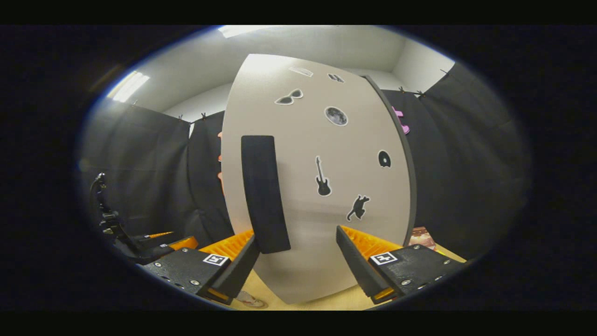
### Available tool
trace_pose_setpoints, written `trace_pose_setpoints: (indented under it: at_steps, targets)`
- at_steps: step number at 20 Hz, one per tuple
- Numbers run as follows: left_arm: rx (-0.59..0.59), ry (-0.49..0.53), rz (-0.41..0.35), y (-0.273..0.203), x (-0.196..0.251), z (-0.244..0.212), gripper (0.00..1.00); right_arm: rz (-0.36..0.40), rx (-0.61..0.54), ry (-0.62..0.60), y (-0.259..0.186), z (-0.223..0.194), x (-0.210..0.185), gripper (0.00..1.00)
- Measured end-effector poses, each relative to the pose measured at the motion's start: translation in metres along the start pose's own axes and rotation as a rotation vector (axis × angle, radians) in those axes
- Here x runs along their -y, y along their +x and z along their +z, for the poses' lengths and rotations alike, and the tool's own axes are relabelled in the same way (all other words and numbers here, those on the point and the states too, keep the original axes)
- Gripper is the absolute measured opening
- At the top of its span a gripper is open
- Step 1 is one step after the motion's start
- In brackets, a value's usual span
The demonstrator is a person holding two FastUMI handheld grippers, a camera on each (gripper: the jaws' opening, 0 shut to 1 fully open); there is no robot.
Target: Open the cabinet door with the right hand, grasp the bottle in the cabinet with the left hand and place it on the coaster, then close the cabinet door with the right hand.
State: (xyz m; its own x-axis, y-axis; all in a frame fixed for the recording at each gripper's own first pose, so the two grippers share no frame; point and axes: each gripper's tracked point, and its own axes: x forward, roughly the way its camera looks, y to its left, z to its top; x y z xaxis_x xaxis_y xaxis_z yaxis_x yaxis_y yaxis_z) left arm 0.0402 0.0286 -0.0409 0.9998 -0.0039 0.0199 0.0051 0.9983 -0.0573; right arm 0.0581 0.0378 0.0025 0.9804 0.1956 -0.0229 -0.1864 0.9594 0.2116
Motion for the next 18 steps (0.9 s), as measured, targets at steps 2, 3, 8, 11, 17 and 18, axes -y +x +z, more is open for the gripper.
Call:
trace_pose_setpoints:
  at_steps: [2,3,8,11,17,18]
  targets:
    - [-0.004,-0.005,0.004,0.006,-0.009,-0.002,0.95,0.002,0.005,-0.03,0.004,0.0,-0.005,0.95]
    - [-0.007,-0.006,0.005,0.009,-0.013,-0.004,0.95,0.002,0.005,-0.038,0.008,-0.001,-0.006,0.95]
    - [-0.005,0.007,-0.016,0.026,-0.023,-0.004,0.95,0.012,-0.015,0.022,0.03,-0.011,-0.011,0.95]
    - [-0.005,0.011,-0.041,0.035,-0.023,-0.004,0.95,0.013,-0.019,0.054,0.044,-0.016,-0.01,0.94]
    - [-0.014,-0.014,-0.124,0.05,-0.013,-0.005,0.96,-0.05,-0.015,0.031,0.066,-0.025,-0.012,0.93]
    - [-0.013,-0.016,-0.129,0.052,-0.013,-0.004,0.95,-0.061,-0.017,0.012,0.067,-0.025,-0.012,0.93]
